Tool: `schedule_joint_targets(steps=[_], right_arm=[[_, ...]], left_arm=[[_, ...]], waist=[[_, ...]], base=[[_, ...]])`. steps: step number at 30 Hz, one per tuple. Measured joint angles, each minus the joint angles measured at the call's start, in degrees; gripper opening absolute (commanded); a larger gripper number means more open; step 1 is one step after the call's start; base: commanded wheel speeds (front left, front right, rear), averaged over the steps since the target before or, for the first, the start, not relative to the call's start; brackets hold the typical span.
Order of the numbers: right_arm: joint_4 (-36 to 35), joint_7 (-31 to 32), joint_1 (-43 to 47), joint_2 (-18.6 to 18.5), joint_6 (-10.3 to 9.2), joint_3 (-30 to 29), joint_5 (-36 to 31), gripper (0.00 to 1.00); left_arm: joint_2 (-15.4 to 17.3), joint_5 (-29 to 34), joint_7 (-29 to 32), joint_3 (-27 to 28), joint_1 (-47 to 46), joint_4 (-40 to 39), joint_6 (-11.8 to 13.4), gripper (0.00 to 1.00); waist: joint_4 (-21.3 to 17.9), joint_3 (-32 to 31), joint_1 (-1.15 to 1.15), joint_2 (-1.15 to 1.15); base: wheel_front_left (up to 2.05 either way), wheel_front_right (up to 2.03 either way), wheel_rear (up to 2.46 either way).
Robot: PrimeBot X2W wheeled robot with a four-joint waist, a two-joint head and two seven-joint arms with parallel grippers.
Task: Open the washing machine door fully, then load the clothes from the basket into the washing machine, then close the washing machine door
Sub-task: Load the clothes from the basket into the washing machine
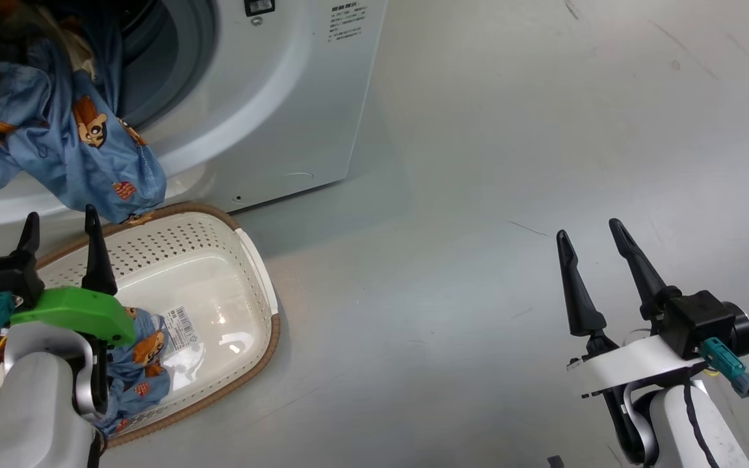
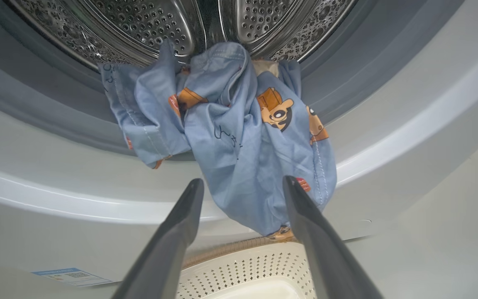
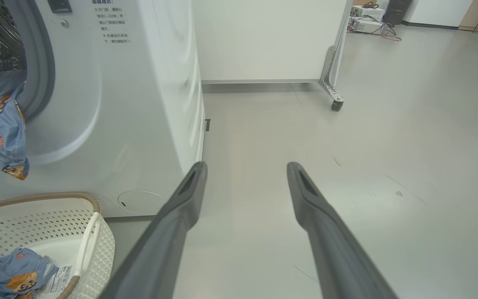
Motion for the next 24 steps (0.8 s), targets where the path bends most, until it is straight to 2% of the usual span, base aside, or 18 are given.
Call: schedule_joint_targets(steps=[11, 17, 24], right_arm=[[-0.2, 0.0, -0.5, 0.2, 0.0, 0.0, 0.1, 1.0], [-0.5, 0.0, -1.0, 0.2, 0.0, 0.0, 0.1, 1.0], [-1.0, 0.0, -1.5, 0.2, 0.01, 0.3, 0.5, 1.0]], left_arm=[[0.8, -2.0, 1.0, 2.1, -4.1, 5.3, -0.5, 1.0], [1.6, -5.0, 2.0, 4.3, -7.6, 8.0, -1.5, 1.0], [2.9, -5.4, 2.1, 5.3, -11.3, 10.1, -1.5, 1.0]], waist=[[-3.4, 2.6, 0.0, 0.0], [-4.3, 3.9, 0.0, 0.0], [-4.9, 5.4, 0.0, 0.0]], base=[[0.0, 0.0, 0.0], [0.0, 0.0, 0.0], [0.0, 0.0, 0.0]])
